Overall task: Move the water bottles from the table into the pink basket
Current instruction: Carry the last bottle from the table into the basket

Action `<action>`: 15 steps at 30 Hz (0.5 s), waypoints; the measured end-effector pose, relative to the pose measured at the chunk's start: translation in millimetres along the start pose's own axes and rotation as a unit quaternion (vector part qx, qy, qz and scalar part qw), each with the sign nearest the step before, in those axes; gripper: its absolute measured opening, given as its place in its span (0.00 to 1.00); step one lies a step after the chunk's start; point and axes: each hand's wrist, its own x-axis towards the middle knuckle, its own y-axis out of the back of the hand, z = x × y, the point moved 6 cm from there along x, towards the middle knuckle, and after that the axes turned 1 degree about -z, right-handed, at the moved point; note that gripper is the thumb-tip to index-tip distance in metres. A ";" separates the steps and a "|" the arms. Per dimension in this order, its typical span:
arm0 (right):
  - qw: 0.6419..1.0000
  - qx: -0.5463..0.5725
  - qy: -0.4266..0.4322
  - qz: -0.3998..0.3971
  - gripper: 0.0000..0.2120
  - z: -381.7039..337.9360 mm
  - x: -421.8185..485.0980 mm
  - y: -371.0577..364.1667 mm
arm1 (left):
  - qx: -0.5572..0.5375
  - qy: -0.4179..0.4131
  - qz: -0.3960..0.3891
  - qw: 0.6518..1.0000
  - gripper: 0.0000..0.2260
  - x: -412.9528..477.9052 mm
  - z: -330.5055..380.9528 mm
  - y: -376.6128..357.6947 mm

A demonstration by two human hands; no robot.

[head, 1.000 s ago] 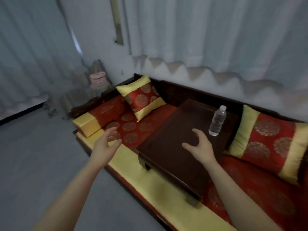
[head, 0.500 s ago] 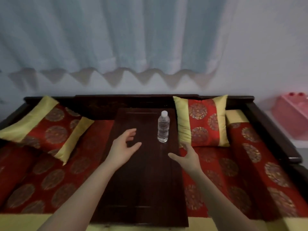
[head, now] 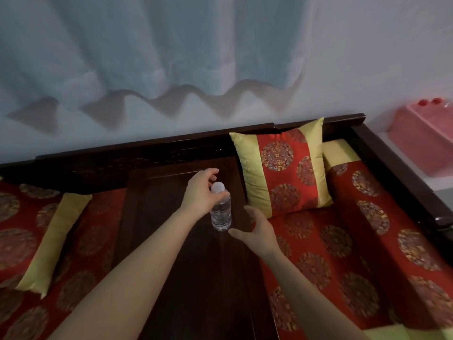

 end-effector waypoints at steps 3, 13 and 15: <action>1.000 -0.001 -0.008 -0.002 0.39 5.4 11.2 -3.2 | 0.042 -0.010 -0.024 0.999 0.21 14.9 -1.7 -7.2; 0.999 -0.016 -0.029 -0.028 0.44 28.7 25.4 -21.2 | 0.052 -0.038 -0.020 0.998 0.12 1.2 -1.7 16.3; 0.998 -0.009 -0.031 -0.044 0.47 30.3 24.7 -28.1 | 0.030 -0.039 -0.006 0.999 0.12 -3.5 1.0 30.7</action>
